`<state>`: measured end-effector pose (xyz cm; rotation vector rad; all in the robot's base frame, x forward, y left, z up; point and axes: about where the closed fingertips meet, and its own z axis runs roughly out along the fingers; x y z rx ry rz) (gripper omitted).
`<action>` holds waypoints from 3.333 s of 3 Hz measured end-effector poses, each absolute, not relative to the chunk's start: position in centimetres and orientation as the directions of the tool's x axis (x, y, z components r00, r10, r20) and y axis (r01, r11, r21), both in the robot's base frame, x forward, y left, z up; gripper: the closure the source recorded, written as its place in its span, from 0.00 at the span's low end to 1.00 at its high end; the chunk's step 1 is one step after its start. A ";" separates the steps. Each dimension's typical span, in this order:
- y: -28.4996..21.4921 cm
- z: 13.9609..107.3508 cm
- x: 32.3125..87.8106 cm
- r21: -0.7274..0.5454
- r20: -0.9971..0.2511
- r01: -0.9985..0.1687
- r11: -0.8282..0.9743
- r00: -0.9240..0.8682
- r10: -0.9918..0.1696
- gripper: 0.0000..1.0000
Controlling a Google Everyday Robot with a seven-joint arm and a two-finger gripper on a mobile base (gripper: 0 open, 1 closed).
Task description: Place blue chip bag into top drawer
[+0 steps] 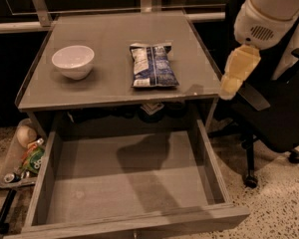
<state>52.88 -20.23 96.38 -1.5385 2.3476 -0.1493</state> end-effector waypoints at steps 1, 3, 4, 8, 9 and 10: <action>-18.6 95.4 58.3 -0.270 -0.201 -0.866 0.421 -0.377 -0.904 0.00; -14.1 94.1 65.0 -0.246 -0.221 -0.903 0.354 -0.303 -0.927 0.00; -14.0 94.3 65.4 -0.256 -0.232 -0.899 0.357 -0.301 -0.925 0.00; -7.6 89.2 70.8 -0.200 -0.249 -0.937 0.287 -0.235 -0.940 0.00; -6.5 87.9 70.4 -0.166 -0.254 -0.946 0.279 -0.232 -0.939 0.00; -5.5 86.5 70.1 -0.139 -0.252 -0.953 0.268 -0.228 -0.940 0.00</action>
Offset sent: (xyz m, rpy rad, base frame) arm 0.1421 0.0656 -0.0262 -0.0306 0.0270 0.0517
